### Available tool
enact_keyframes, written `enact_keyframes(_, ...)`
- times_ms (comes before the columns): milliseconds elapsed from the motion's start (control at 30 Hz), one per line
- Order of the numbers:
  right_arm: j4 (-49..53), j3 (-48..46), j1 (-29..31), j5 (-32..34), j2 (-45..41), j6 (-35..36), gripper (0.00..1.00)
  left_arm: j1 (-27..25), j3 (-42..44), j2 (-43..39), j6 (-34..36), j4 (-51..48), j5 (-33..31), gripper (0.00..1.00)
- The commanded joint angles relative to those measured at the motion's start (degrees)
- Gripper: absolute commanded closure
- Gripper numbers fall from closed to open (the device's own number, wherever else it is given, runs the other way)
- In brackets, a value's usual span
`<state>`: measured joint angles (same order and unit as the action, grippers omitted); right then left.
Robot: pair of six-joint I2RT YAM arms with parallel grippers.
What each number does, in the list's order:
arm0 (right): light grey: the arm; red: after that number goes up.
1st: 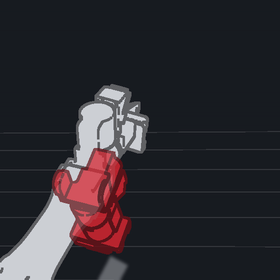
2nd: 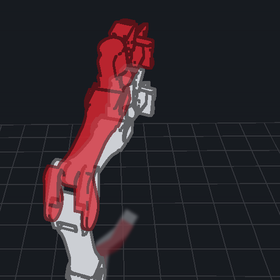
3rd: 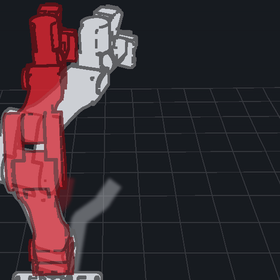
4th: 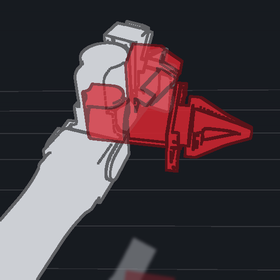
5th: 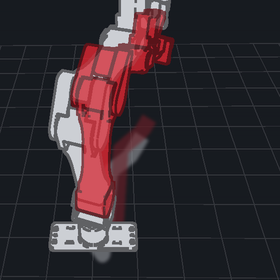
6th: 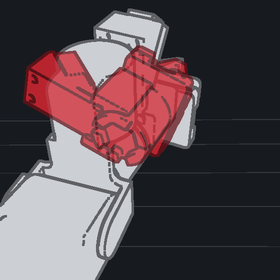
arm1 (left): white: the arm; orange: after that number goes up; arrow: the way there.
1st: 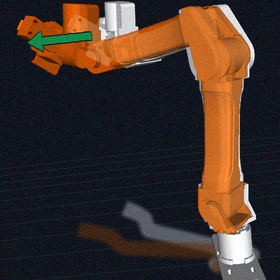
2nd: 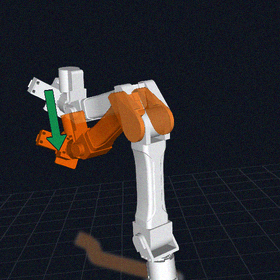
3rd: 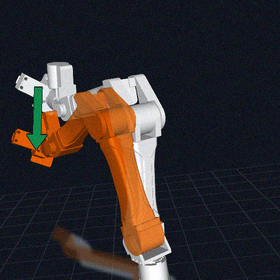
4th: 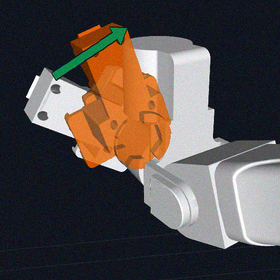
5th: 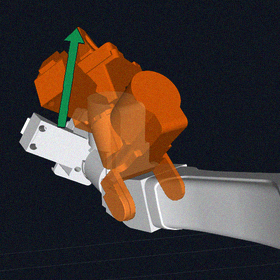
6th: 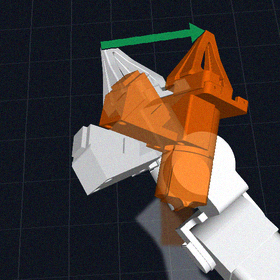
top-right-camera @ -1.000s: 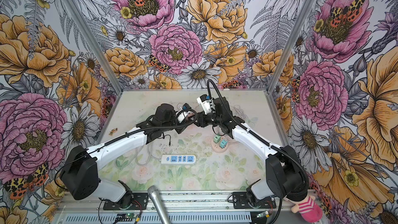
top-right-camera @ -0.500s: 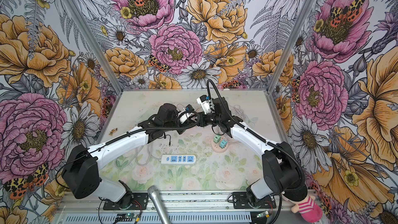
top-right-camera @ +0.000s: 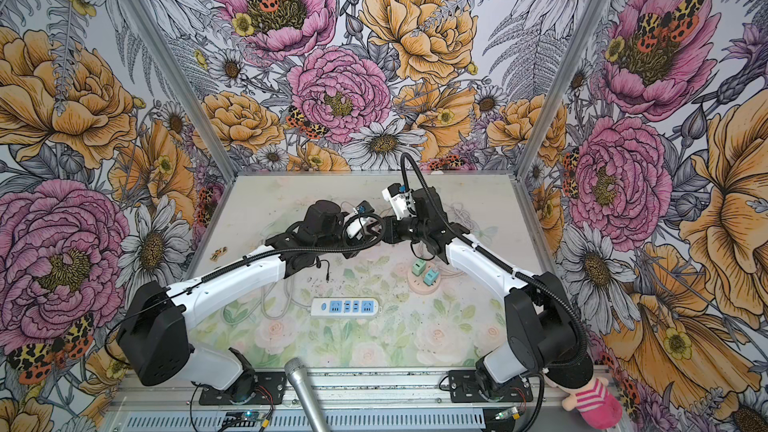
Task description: Insert the plug
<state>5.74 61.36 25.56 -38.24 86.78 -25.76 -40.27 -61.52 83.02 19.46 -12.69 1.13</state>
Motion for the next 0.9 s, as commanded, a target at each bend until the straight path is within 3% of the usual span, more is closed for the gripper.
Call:
enact_keyframes(0, 2.2, 1.7, -1.4, 1.5, -2.2, 3.0, 1.0, 1.0, 2.8, -5.6, -3.5, 1.6, -3.4, 0.37)
enact_keyframes(200, 4.9, 1.6, -1.4, -0.5, -3.7, 6.7, 1.0, 3.9, 7.0, -11.9, -12.5, -1.3, -5.4, 0.36)
enact_keyframes(400, 5.6, -1.9, -1.1, -0.9, -7.1, 9.1, 1.0, 10.1, 10.9, -15.1, -24.0, -2.3, 0.7, 0.36)
enact_keyframes(867, 10.0, -7.5, 6.7, 7.7, -9.2, 15.5, 1.0, 7.9, 14.9, -20.8, -29.5, -3.9, -2.1, 0.36)
